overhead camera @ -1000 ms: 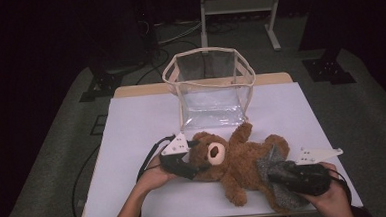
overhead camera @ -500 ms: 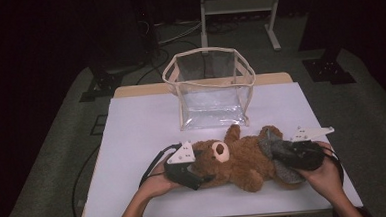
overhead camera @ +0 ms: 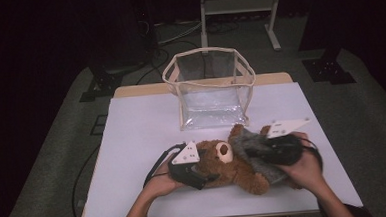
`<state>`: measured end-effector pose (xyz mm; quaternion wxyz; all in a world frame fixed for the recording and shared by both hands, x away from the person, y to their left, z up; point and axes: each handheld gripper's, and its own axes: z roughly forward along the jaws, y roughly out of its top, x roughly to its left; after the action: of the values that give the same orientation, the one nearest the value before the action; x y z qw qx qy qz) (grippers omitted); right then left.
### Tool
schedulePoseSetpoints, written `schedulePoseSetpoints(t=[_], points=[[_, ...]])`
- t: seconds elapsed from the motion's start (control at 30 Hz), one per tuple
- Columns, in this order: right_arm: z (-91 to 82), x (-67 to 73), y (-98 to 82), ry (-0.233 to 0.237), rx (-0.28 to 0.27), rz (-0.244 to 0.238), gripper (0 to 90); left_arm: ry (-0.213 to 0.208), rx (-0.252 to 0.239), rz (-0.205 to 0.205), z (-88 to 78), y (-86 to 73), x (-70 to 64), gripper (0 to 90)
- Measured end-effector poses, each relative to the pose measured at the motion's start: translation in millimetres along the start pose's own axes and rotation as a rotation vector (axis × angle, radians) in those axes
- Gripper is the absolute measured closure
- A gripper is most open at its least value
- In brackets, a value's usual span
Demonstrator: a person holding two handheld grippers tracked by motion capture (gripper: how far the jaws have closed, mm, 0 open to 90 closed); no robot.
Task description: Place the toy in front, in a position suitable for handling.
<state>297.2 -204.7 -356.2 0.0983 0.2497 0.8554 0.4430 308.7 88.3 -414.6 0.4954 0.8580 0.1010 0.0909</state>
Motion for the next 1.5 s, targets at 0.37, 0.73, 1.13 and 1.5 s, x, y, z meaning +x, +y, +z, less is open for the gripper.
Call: schedulePoseSetpoints(t=[0.37, 0.73, 1.13, 1.5], points=[[2.2, -2.7, -12.6, 0.030, 0.028, 0.016, 75.5, -0.006, -0.030, 0.006, -11.9, -0.2, 10.6, 18.7], [31.6, 22.3, 22.2, 0.119, 0.047, -0.104, 74.9, -0.004, -0.019, -0.020, -10.9, -3.9, 25.6, 18.5], [8.4, 18.2, 1.2, 0.114, 0.080, -0.076, 74.9, 0.013, -0.008, -0.033, -19.5, -12.2, 25.5, 18.7], [32.5, 27.3, -15.6, 0.202, 0.137, -0.066, 74.1, -0.002, -0.001, -0.026, -21.3, -13.5, 25.5, 18.5]])
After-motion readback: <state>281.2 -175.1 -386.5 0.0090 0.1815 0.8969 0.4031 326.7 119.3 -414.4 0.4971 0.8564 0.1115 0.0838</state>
